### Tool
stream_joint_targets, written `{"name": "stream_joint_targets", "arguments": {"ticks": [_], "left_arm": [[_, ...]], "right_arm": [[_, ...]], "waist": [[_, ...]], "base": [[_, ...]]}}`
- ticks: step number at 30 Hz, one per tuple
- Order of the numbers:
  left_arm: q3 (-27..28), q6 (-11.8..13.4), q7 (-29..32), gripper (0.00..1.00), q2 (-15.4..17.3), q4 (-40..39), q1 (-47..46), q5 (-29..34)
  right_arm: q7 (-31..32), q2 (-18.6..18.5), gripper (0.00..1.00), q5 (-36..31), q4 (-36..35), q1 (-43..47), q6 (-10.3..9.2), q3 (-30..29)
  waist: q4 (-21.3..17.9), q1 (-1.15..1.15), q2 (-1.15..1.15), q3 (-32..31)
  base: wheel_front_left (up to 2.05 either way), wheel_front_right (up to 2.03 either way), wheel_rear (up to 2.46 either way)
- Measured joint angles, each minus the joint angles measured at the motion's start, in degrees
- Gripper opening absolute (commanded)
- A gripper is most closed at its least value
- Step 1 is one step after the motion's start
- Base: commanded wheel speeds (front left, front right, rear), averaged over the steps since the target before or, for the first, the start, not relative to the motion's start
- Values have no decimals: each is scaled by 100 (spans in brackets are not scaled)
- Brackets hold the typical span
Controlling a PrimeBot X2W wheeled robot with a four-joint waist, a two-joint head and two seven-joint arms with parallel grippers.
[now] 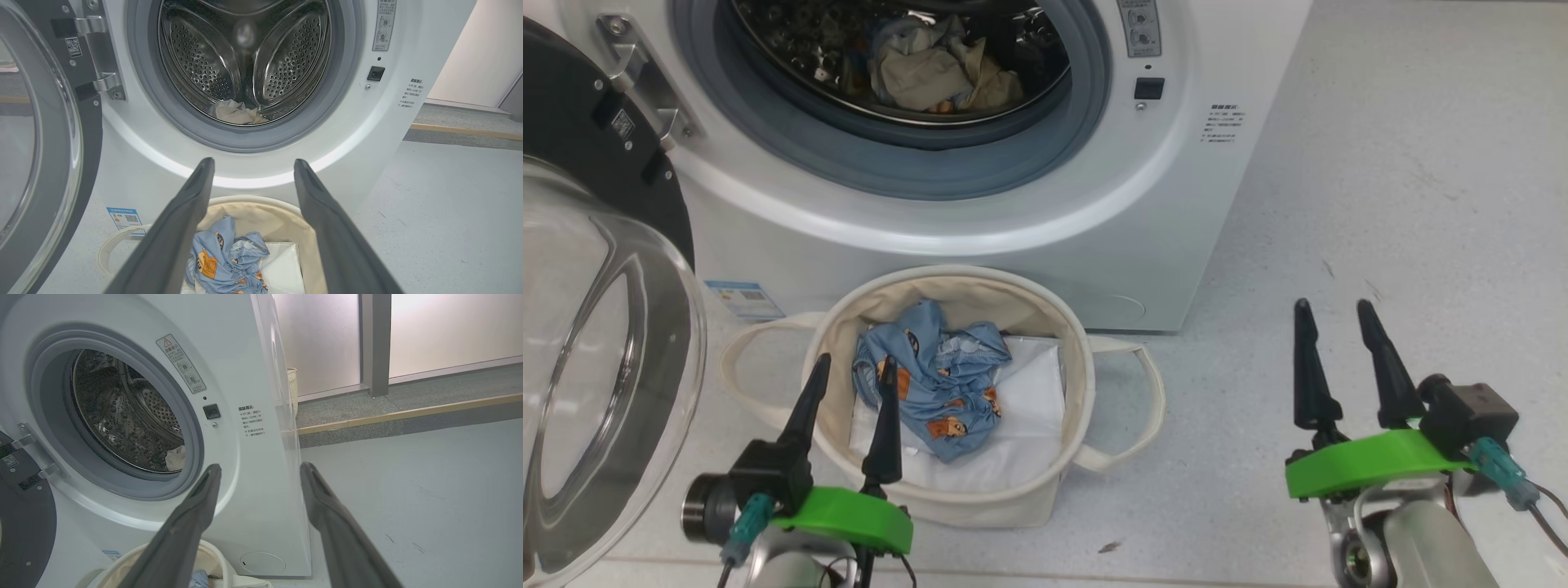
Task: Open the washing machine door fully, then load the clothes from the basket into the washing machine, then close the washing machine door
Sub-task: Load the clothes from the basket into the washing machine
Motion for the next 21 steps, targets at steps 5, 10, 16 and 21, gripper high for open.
{"name": "stream_joint_targets", "arguments": {"ticks": [5,10,16,21], "left_arm": [[-69,-1,0,100,-1,1,18,0],[-97,-1,0,100,-1,34,19,-1],[-114,1,0,100,0,134,22,-1],[-125,27,0,100,0,172,22,-9]], "right_arm": [[0,-1,100,-115,163,0,0,-113],[0,-1,100,-118,215,0,0,-109],[0,-1,100,-119,247,-1,0,-108],[0,-1,100,-119,209,-1,0,-73]], "waist": [[-13,0,0,-36],[-19,0,0,-53],[-27,0,0,-86],[-23,0,0,-100]], "base": [[0,0,0],[0,0,0],[0,0,0],[0,0,0]]}}
